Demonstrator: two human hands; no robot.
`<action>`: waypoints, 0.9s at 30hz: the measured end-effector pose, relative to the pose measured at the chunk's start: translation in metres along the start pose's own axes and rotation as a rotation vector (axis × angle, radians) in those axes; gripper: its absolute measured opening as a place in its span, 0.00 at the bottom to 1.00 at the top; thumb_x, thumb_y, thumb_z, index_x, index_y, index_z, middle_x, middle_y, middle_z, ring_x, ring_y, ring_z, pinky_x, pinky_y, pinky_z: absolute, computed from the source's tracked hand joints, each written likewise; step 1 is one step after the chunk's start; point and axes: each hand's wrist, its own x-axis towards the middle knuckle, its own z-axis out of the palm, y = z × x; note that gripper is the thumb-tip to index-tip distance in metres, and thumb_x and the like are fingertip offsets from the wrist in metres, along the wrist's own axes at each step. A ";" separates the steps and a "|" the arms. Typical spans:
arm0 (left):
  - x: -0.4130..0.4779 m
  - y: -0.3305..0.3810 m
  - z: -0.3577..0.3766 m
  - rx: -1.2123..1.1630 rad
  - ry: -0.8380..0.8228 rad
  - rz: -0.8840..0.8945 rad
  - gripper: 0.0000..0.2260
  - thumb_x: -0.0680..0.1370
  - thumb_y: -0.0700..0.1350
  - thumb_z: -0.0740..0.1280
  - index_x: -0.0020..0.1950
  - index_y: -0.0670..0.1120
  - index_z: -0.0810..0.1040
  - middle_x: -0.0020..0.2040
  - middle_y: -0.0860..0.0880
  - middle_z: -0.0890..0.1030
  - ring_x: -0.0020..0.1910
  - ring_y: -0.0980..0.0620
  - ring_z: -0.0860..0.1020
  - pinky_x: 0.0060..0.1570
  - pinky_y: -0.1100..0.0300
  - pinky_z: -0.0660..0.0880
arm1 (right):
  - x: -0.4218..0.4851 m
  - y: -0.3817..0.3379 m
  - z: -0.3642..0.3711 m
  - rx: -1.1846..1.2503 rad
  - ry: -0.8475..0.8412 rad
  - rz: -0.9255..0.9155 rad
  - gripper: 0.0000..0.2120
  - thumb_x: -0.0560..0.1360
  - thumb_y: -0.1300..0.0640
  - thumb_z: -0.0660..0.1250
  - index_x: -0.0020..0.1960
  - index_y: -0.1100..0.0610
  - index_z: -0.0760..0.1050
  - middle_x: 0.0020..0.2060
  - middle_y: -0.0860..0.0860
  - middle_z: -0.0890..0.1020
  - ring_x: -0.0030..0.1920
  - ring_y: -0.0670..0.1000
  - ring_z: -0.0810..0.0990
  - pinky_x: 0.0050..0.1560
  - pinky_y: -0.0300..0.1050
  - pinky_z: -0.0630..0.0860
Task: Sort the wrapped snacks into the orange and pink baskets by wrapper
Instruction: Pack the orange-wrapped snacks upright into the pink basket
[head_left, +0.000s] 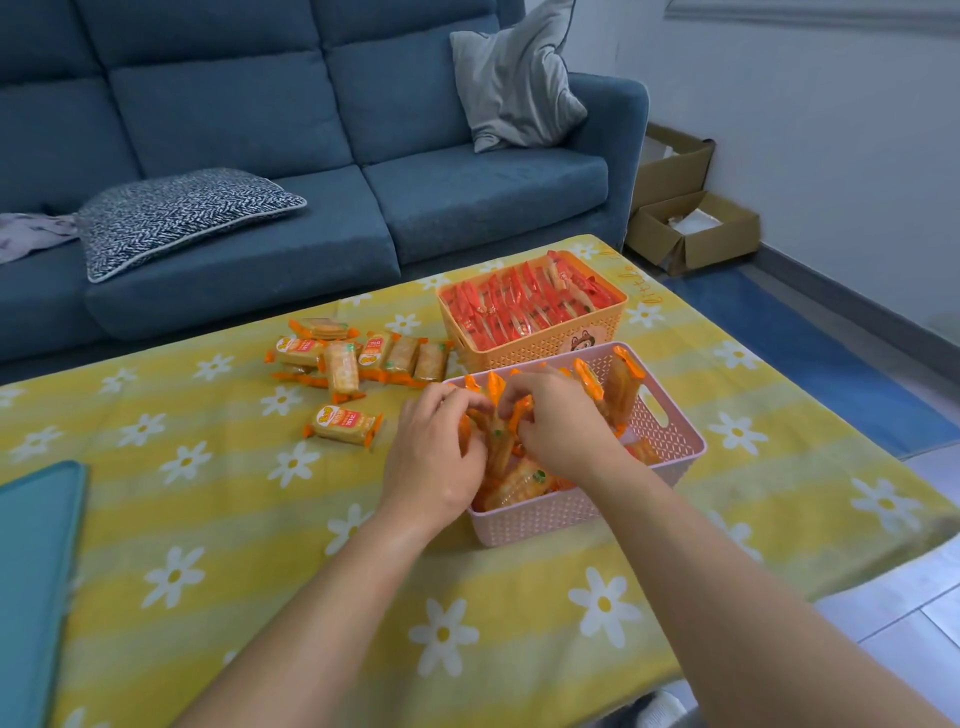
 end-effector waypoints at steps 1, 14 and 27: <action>0.000 0.000 -0.001 0.015 -0.065 0.025 0.16 0.74 0.43 0.69 0.60 0.55 0.78 0.58 0.56 0.75 0.58 0.49 0.71 0.54 0.61 0.64 | 0.000 0.001 0.003 0.005 0.012 -0.013 0.19 0.68 0.73 0.64 0.46 0.49 0.73 0.50 0.53 0.77 0.41 0.51 0.77 0.35 0.43 0.70; 0.007 0.008 -0.007 0.290 -0.197 0.036 0.12 0.72 0.45 0.71 0.55 0.56 0.80 0.54 0.56 0.74 0.56 0.50 0.70 0.54 0.55 0.72 | -0.016 -0.004 -0.015 -0.433 -0.266 0.302 0.17 0.71 0.43 0.74 0.49 0.54 0.72 0.46 0.51 0.79 0.47 0.57 0.78 0.43 0.48 0.73; 0.009 0.009 -0.008 0.238 -0.223 -0.033 0.12 0.73 0.43 0.71 0.54 0.53 0.80 0.56 0.55 0.72 0.59 0.50 0.69 0.56 0.53 0.73 | -0.009 0.008 -0.043 0.103 -0.038 0.350 0.08 0.66 0.60 0.71 0.40 0.58 0.72 0.36 0.59 0.85 0.35 0.56 0.85 0.40 0.56 0.84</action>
